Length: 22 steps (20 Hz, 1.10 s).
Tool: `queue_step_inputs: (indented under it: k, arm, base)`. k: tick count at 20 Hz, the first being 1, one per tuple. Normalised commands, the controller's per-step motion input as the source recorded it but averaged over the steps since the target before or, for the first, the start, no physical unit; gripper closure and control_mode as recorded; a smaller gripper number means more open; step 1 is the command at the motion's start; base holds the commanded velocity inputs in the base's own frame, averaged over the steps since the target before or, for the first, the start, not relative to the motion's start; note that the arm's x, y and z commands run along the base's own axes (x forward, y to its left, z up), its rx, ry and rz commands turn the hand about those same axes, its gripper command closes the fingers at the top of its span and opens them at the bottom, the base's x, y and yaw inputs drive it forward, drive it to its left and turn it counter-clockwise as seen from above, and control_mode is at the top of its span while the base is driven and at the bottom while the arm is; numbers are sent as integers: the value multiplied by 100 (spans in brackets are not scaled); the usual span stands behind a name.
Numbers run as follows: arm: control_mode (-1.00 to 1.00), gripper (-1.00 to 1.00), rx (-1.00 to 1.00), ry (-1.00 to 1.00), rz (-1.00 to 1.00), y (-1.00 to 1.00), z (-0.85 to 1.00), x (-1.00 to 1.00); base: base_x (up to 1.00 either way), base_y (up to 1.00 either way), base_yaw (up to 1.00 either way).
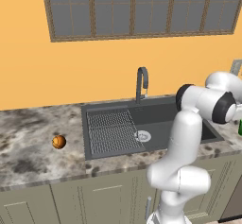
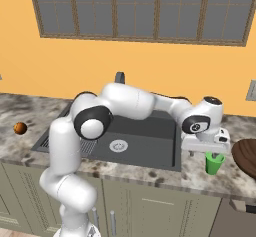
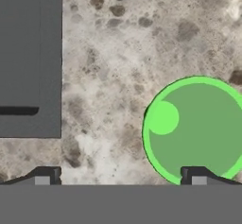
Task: Remove the orange and tangerine from the sink. Then move the bowl and cup from the counter to the sink for washing.
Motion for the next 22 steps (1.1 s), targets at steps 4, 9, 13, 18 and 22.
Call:
queue_step_inputs:
  k: [4, 9, 13, 18, 22]
  arm:
    - [-100, -100, 0, 0, 0, -2, -10, 8]
    - [-100, -100, 0, 0, 0, -4, -5, 8]
    - [-100, -100, 0, 0, 0, -6, -5, 9]
    - [-100, -100, 0, 0, 2, -9, -6, 13]
    - [-100, -100, 0, 0, 4, -14, -10, 14]
  base:
    - [0, 0, 0]
    - [0, 0, 0]
    - [0, 0, 0]
    - [0, 0, 0]
    - [0, 0, 0]
